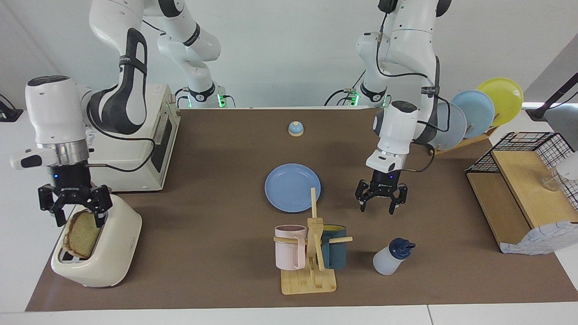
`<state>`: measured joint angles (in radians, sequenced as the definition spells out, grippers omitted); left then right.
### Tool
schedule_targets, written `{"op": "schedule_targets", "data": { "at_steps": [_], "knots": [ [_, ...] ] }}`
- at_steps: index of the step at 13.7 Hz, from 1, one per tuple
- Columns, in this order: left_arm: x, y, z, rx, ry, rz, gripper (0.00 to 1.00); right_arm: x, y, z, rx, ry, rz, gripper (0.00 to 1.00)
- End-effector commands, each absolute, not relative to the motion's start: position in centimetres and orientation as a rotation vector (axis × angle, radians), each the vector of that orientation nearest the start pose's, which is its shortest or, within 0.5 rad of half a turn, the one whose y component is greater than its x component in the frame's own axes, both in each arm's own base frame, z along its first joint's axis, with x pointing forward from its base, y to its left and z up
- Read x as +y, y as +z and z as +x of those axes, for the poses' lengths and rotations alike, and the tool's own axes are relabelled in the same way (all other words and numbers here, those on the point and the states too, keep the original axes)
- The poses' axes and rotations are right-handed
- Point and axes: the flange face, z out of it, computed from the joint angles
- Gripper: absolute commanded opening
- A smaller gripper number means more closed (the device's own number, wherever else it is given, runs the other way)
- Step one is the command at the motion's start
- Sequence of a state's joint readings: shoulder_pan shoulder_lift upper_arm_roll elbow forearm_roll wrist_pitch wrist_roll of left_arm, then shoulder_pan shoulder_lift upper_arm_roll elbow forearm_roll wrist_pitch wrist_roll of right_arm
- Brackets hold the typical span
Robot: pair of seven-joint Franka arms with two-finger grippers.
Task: Put bread on plate and add seasoning
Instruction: 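Move the left gripper toward the white seasoning bottle near the mug rack, then grasp the bread slice from the toaster with the right gripper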
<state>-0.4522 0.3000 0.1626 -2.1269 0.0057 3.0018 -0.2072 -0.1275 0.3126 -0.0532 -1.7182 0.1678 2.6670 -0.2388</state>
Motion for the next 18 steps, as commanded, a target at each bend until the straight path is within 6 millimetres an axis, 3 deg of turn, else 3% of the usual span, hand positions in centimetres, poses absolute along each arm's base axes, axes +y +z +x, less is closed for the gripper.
{"op": "schedule_targets", "data": {
  "at_steps": [1, 2, 4, 6, 9, 10, 12, 14, 18],
  "knots": [
    [-20.7, 33.3, 61.8, 0.047, -1.021, -2.998, 1.0, -12.9, 48.1, 68.0, 0.083, -1.001, -2.987, 0.62],
    [-21.3, 32.8, 62.8, 0.01, -1.043, -2.957, 1.0, -13.0, 47.9, 67.9, 0.086, -0.98, -2.991, 0.5],
    [-21.6, 33.0, 63.6, 0.018, -1.076, -2.933, 1.0, -13.8, 47.8, 67.7, 0.052, -0.944, -3.01, 0.12],
    [-21.5, 33.0, 64.0, 0.026, -1.078, -2.924, 1.0, -14.4, 48.4, 67.6, -0.045, -0.901, -3.031, 0.0],
    [-21.3, 32.0, 64.7, 0.038, -1.056, -2.91, 1.0, -15.4, 48.8, 67.3, -0.108, -0.82, -3.048, 0.0],
    [-21.8, 31.6, 65.2, 0.048, -1.061, -2.903, 1.0, -15.8, 50.8, 67.4, -0.167, -0.758, -3.047, 0.0],
    [-21.2, 30.9, 66.1, 0.03, -1.039, -2.918, 1.0, -14.3, 54.4, 67.2, -0.255, -0.558, -3.038, 0.0],
    [-21.7, 30.6, 66.7, 0.007, -1.023, -2.978, 1.0, -14.0, 56.2, 67.8, -0.286, -0.554, -3.03, 0.0],
    [-21.3, 31.6, 67.8, 0.005, -0.991, -2.984, 1.0, -14.1, 56.9, 68.2, -0.297, -0.58, -3.036, 0.0]
  ]
}}
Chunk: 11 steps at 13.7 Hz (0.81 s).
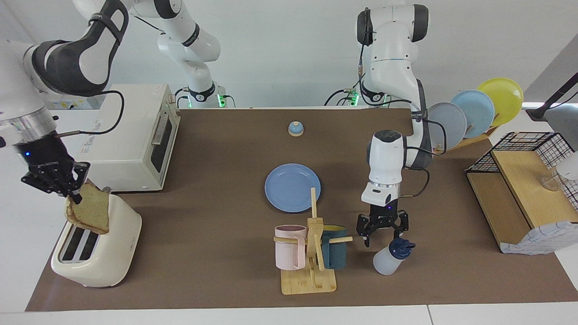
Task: Put bread on plate and add seasoning
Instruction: 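Grasp the bread slice from the toaster with the right gripper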
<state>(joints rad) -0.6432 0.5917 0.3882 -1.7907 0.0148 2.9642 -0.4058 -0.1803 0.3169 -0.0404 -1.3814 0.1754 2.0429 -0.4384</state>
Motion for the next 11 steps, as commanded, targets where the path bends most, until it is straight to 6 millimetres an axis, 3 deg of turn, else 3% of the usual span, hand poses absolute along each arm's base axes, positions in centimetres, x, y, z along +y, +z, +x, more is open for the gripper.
{"op": "schedule_targets", "data": {
  "at_steps": [1, 2, 3, 5, 7, 9, 10, 11],
  "knots": [
    [-20.9, 32.0, 68.2, -0.004, -1.004, -2.979, 1.0, -12.9, 57.5, 67.9, -0.351, -0.554, -3.068, 0.0],
    [-21.0, 32.6, 68.8, 0.005, -1.018, -2.972, 1.0, -10.3, 58.2, 67.8, -0.448, -0.517, -3.112, 0.0],
    [-20.7, 32.7, 69.2, 0.016, -0.991, -2.967, 1.0, -6.2, 59.8, 67.7, -0.569, -0.534, -3.134, 0.0],
    [-21.0, 32.3, 69.2, 0.067, -0.973, -2.968, 1.0, -1.9, 61.1, 66.6, -0.682, -0.504, -3.127, 0.0],
    [-21.0, 32.0, 69.4, 0.066, -0.972, -2.974, 1.0, 3.0, 60.8, 66.3, -0.721, -0.477, -3.09, 0.0],
    [-21.5, 31.7, 69.2, 0.075, -0.97, -2.983, 1.0, 9.7, 59.9, 64.6, -0.847, -0.4, -3.033, 0.0],
    [-21.5, 31.7, 69.2, 0.075, -0.971, -2.986, 1.0, 13.5, 59.3, 63.0, -0.841, -0.376, -3.019, 0.0],
    [-21.1, 31.8, 69.6, 0.062, -0.976, -2.986, 1.0, 18.0, 58.2, 61.4, -0.688, -0.363, -3.027, 0.0]
  ]
}}
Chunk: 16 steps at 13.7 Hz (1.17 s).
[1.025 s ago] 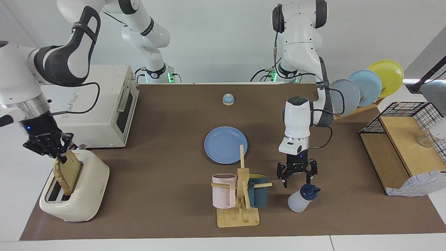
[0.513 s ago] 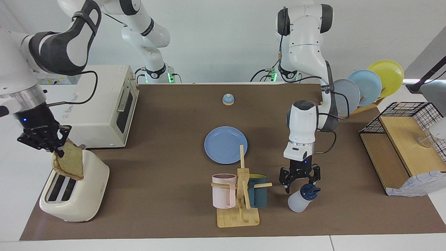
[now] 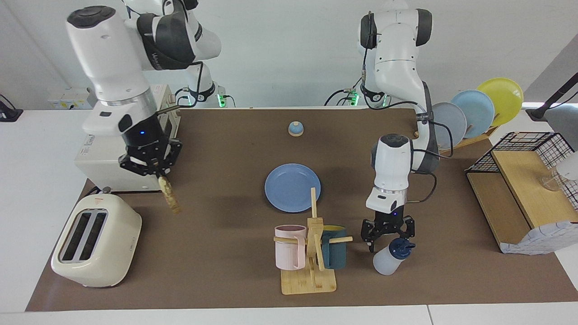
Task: Put bread on plate and add seasoning
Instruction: 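Grasp the bread slice from the toaster with the right gripper, then lower the bread onto the blue plate while the left gripper grasps the bottle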
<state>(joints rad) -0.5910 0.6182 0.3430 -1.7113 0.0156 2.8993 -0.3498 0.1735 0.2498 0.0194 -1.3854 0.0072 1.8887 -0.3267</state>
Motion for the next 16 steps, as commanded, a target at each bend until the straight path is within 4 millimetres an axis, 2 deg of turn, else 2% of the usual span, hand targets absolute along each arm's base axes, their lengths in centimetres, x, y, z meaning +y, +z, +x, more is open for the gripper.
{"op": "schedule_targets", "data": {
  "at_steps": [1, 2, 3, 6, 8, 9, 10, 12, 14, 16],
  "knots": [
    [-21.3, 32.0, 70.0, 0.058, -0.984, -2.996, 1.0, 21.8, 57.1, 60.1, -0.51, -0.353, -3.014, 0.0],
    [-20.7, 32.0, 70.3, 0.051, -0.981, -2.997, 1.0, 24.9, 56.0, 58.7, -0.402, -0.348, -2.995, 0.0],
    [-20.8, 31.9, 70.3, 0.087, -0.98, -2.999, 1.0, 26.7, 54.5, 57.8, -0.322, -0.365, -2.98, 0.0],
    [-20.9, 31.9, 70.9, 0.097, -0.995, -2.995, 1.0, 28.4, 51.4, 55.9, -0.033, -0.301, -2.849, 0.0],
    [-21.5, 31.9, 70.8, 0.095, -0.998, -3.008, 1.0, 31.8, 49.6, 54.4, 0.057, -0.316, -2.801, 0.0],
    [-21.5, 31.9, 70.7, 0.096, -0.998, -3.01, 1.0, 32.9, 48.5, 53.8, 0.082, -0.33, -2.787, 0.0],
    [-21.4, 31.9, 70.8, 0.094, -1.0, -3.009, 1.0, 33.7, 47.3, 53.4, 0.082, -0.344, -2.78, 0.0],
    [-21.4, 31.9, 70.8, 0.094, -1.0, -3.009, 0.98, 34.1, 45.3, 53.2, 0.087, -0.358, -2.774, 0.0],
    [-21.4, 31.9, 70.8, 0.092, -1.0, -3.01, 0.98, 34.9, 44.2, 52.2, 0.07, -0.354, -2.776, 0.0],
    [-21.4, 31.9, 70.8, 0.088, -1.002, -3.011, 0.98, 34.6, 42.7, 51.2, 0.092, -0.373, -2.767, 0.0]
  ]
}}
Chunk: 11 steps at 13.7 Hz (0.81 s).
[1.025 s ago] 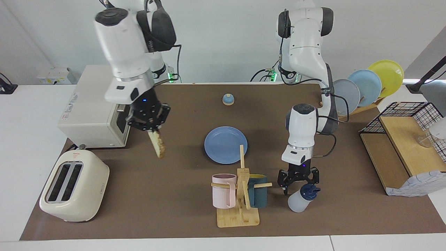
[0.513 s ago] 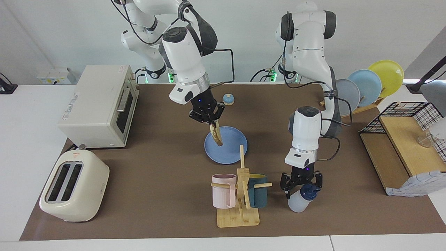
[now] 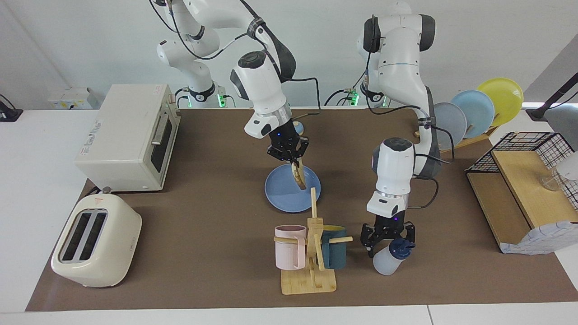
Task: Put bread on plate and add seasoning
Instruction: 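Lower the bread onto the blue plate while the left gripper grasps the bottle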
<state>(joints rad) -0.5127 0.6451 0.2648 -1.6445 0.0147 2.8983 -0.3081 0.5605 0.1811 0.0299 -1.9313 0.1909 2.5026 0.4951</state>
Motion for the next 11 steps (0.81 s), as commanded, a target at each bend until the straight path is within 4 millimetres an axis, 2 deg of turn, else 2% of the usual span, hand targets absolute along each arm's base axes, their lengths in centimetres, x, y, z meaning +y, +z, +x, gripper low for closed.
{"op": "schedule_targets", "data": {
  "at_steps": [1, 2, 3, 6, 8, 11],
  "knots": [
    [-21.4, 31.9, 70.8, 0.086, -1.002, -3.012, 0.95, 34.2, 42.1, 50.9, 0.103, -0.4, -2.756, 0.0],
    [-21.4, 31.9, 70.8, 0.079, -1.003, -3.013, 0.53, 34.0, 41.9, 50.8, 0.122, -0.407, -2.741, 0.0],
    [-21.2, 31.9, 70.8, 0.074, -1.005, -3.016, 0.01, 33.9, 41.8, 50.9, 0.148, -0.397, -2.726, 0.0],
    [-20.1, 31.7, 71.2, 0.006, -0.998, -3.053, 0.0, 32.9, 40.6, 50.1, 0.17, -0.383, -2.729, 0.0],
    [-20.2, 31.8, 71.2, 0.004, -1.001, -3.059, 0.0, 31.7, 39.4, 49.7, 0.191, -0.403, -2.731, 0.0],
    [-20.1, 31.8, 71.2, 0.0, -1.004, -3.059, 0.0, 28.8, 38.7, 50.3, 0.216, -0.407, -2.751, 0.0]
  ]
}}
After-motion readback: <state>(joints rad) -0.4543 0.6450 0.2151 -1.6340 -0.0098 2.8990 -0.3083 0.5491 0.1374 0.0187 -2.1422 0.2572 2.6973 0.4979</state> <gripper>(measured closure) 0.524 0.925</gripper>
